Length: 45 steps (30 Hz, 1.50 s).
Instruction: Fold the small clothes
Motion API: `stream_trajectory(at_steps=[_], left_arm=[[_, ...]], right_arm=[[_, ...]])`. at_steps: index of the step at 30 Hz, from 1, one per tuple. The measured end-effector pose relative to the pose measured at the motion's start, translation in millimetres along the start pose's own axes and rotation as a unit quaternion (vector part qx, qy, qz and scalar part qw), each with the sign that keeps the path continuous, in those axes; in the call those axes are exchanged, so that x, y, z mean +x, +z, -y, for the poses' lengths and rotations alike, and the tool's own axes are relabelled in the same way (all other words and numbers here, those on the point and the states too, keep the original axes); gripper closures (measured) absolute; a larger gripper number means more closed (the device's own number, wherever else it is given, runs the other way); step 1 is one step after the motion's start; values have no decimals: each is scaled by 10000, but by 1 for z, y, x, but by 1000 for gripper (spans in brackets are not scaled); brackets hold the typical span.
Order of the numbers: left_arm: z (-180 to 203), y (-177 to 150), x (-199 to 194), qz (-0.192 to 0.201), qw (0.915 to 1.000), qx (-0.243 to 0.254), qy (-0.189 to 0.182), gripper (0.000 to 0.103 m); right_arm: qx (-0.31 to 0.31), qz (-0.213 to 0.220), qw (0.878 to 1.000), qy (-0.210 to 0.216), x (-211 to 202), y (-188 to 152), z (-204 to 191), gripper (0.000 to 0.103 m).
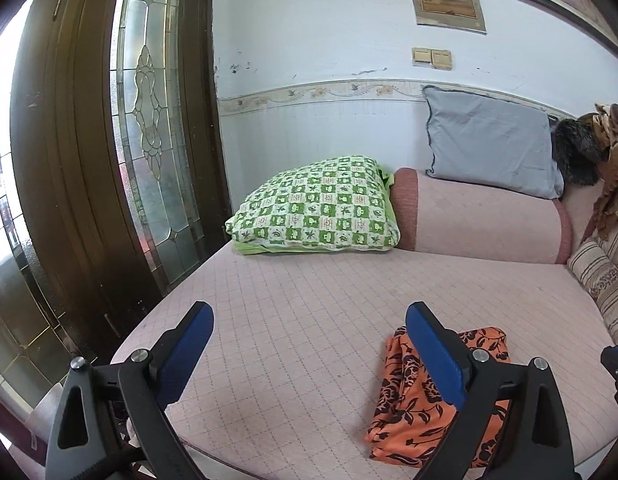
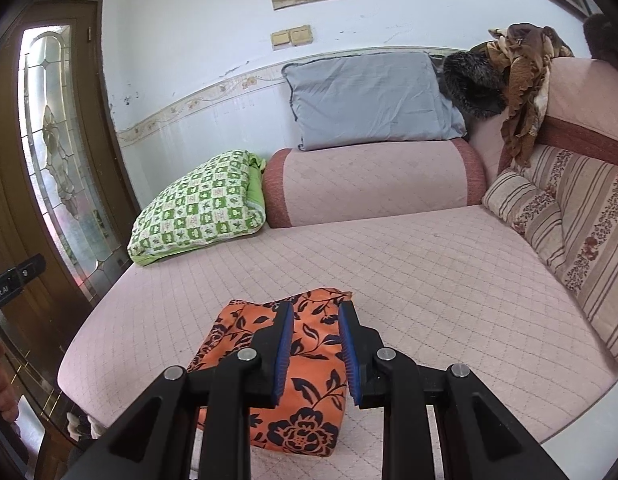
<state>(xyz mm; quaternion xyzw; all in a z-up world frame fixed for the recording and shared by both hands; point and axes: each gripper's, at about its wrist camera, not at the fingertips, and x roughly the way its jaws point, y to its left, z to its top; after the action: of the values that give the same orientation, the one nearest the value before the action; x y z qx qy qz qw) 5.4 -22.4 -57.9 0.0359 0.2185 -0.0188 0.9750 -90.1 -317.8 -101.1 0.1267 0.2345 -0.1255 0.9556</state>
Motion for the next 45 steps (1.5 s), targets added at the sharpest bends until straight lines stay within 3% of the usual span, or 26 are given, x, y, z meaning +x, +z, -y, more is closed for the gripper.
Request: stream_trajectory(at_steps=[8,23,33,45], left_arm=[[0,-3,1,-42,9998,-28,-188,6],[0,4,-11,6,9999,17,-162,6],[-4,6,-23,125,9998,18,-141,6],[-9,2,-31,63,9999,23,-125,6]], right_arm=[[114,41,9998,-144,-2,-1,11,77],[97,369,9988,-306,-22,9,17,77],[70,329,9993,-169,-23,7,9,77],[-152,90,9997,168,-20,-4,-29,77]])
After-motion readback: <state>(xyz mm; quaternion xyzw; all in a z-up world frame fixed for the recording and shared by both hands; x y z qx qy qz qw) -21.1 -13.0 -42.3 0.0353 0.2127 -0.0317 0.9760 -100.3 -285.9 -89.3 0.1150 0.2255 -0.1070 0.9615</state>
